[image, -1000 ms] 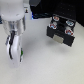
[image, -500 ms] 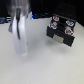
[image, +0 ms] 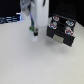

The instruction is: Open the kcup holder, insert the kcup into the holder, and close the kcup holder

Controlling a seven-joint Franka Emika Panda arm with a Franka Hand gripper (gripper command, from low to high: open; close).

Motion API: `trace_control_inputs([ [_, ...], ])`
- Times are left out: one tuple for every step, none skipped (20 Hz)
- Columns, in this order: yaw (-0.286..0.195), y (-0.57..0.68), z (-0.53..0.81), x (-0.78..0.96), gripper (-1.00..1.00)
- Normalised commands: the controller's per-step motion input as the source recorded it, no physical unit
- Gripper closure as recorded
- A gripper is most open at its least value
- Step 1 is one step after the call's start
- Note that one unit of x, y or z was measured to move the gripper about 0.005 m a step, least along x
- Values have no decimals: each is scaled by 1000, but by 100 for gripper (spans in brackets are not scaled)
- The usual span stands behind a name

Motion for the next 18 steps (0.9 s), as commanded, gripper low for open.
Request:
trace_control_inputs([
  [20,657,594,0,100],
  [19,666,597,0,100],
  [15,671,580,0,100],
  [10,686,557,3,100],
  [6,694,543,9,100],
  [6,697,537,11,100],
  [6,691,531,14,100],
  [11,686,540,14,100],
  [3,700,526,14,100],
  [3,700,503,20,100],
  [6,694,474,20,100],
  [6,697,434,23,100],
  [7,697,423,26,100],
  [5,703,406,34,100],
  [7,703,409,26,100],
  [10,703,363,31,100],
  [10,706,354,34,100],
  [11,706,320,49,100],
])
